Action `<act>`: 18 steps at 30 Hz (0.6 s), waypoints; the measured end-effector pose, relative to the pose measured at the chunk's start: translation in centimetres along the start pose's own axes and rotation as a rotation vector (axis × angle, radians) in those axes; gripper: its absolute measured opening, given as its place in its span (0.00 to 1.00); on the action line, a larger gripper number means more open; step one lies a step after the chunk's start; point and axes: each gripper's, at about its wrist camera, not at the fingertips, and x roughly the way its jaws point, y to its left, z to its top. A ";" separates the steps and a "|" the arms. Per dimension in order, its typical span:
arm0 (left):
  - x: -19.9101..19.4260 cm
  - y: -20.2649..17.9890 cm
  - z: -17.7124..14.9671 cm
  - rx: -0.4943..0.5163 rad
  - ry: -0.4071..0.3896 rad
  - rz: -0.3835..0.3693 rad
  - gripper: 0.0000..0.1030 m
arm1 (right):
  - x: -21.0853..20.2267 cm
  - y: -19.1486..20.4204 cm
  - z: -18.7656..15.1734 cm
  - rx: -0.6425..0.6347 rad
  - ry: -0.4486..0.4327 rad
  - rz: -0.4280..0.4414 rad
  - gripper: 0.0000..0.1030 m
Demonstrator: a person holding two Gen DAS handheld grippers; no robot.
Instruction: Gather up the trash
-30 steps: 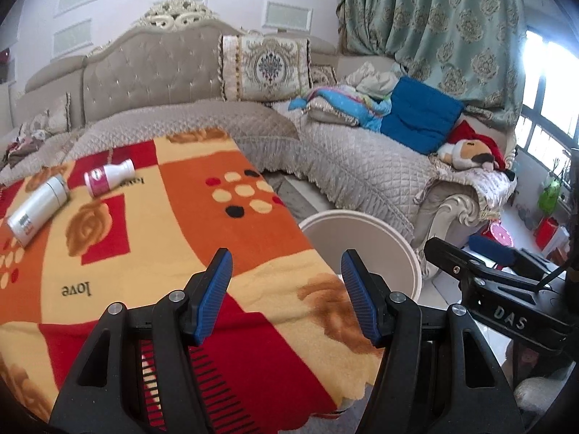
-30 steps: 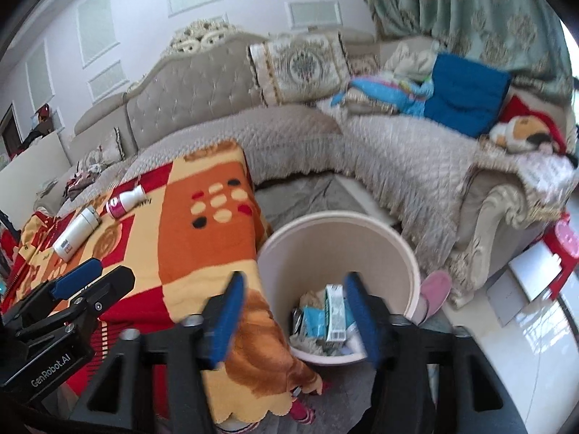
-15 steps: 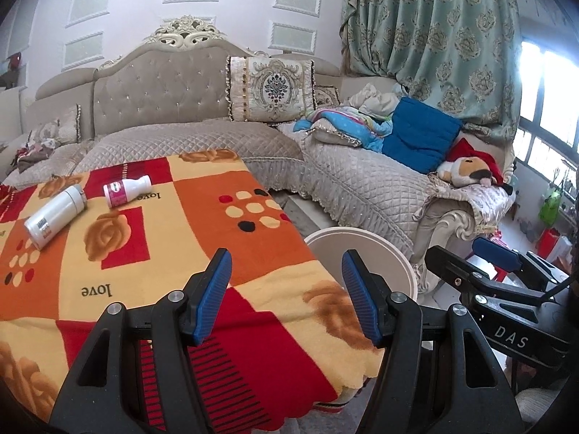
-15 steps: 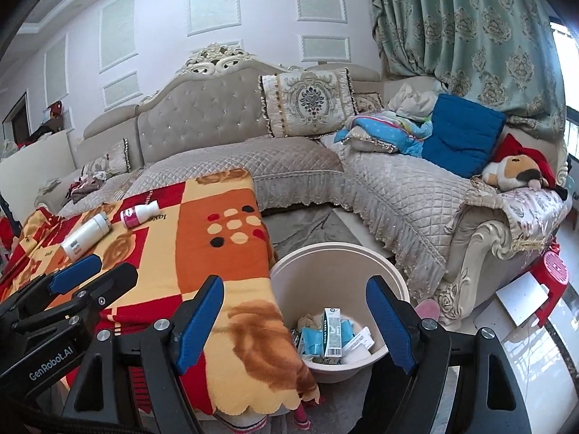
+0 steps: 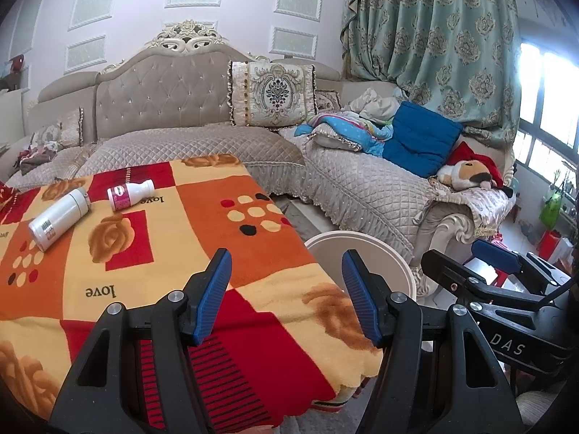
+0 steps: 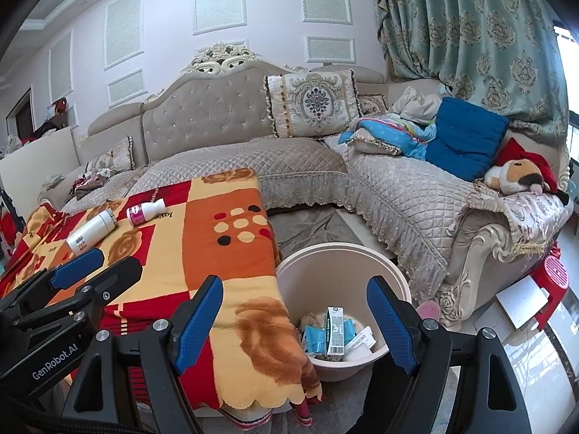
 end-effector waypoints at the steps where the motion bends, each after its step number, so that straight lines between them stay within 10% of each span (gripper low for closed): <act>1: 0.0 0.0 0.0 0.000 0.000 0.001 0.60 | 0.0 0.1 0.0 -0.006 -0.002 -0.006 0.78; 18: -0.2 0.1 0.2 -0.017 -0.007 0.013 0.60 | -0.4 -0.3 0.2 0.010 -0.023 -0.024 0.83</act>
